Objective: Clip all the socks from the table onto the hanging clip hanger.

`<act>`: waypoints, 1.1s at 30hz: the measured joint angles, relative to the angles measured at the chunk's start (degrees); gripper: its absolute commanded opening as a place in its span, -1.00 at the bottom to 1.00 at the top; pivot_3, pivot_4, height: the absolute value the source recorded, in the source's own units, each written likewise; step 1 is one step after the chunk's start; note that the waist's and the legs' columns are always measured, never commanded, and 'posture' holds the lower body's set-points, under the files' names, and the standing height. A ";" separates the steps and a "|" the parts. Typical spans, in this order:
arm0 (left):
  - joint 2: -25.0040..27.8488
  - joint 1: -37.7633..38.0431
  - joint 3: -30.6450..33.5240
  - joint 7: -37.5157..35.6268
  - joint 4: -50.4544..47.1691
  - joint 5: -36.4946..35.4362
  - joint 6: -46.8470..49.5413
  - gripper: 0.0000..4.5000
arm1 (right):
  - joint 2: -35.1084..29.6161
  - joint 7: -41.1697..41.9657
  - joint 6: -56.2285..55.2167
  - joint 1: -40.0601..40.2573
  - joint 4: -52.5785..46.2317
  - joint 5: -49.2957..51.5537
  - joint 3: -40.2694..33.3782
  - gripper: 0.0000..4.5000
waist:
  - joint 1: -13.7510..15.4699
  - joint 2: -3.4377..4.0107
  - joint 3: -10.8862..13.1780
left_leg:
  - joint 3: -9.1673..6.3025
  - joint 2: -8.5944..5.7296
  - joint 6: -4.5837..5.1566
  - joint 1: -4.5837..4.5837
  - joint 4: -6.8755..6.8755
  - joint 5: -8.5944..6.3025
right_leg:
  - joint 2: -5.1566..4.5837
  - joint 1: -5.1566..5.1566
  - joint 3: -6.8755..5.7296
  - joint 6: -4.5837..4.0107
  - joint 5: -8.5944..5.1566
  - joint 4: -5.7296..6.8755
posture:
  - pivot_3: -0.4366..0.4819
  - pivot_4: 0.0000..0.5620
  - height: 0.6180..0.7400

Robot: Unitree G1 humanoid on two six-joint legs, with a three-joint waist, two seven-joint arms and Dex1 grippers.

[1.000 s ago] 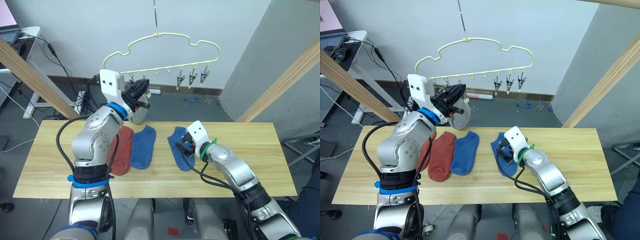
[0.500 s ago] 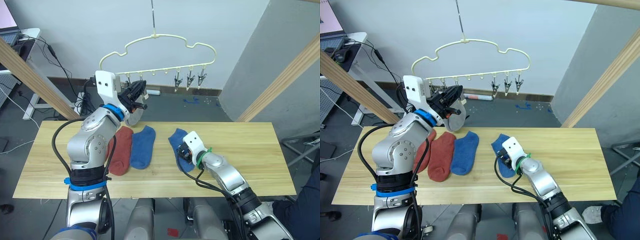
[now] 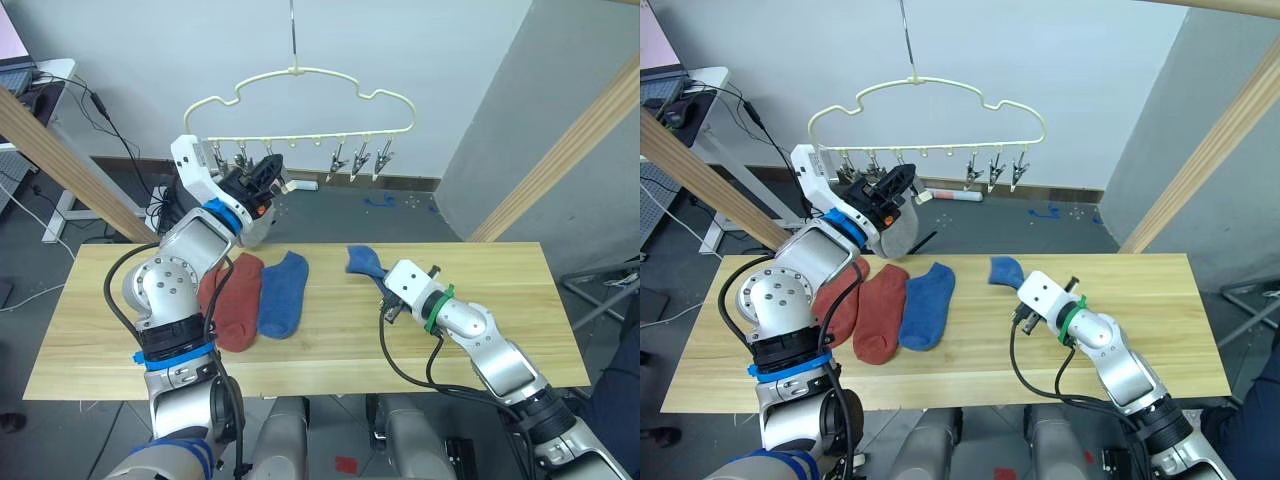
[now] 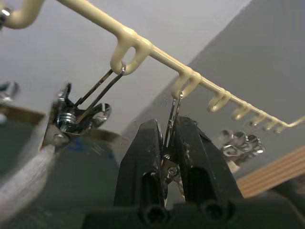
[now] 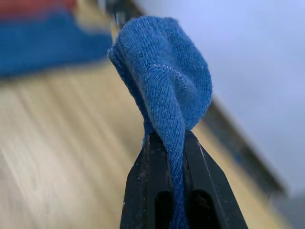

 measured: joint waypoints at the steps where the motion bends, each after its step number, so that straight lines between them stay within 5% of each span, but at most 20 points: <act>1: -0.73 -0.57 1.84 2.83 0.60 -3.57 1.48 -0.95 | -0.52 0.57 -1.38 0.04 -1.36 -0.17 0.00 -0.99 | 0.00 0.00 0.00 | 0.00 -0.01 -0.01 0.00 0.03 0.00 | -0.01 0.01 0.01 0.00 0.00 0.01 | 0.24 0.12 1.00; 10: -1.04 -0.62 4.21 13.93 1.78 -19.20 5.54 -0.95 | 5.51 -0.18 -2.68 -5.08 -3.93 -1.60 -0.29 -0.99 | 0.22 0.00 0.00 | -0.06 -0.01 -0.13 0.03 0.06 0.10 | 0.00 0.01 0.00 -0.01 0.01 0.10 | 0.23 0.13 1.00; 33: 3.67 2.56 -2.02 17.11 1.34 -27.88 -0.33 -0.95 | 11.46 -0.35 -4.82 -7.42 1.11 -2.10 -0.81 -0.99 | 0.60 0.00 0.00 | -0.03 0.00 -0.14 0.01 0.02 0.10 | -0.02 -0.02 0.03 -0.03 0.02 0.06 | 0.27 0.05 1.00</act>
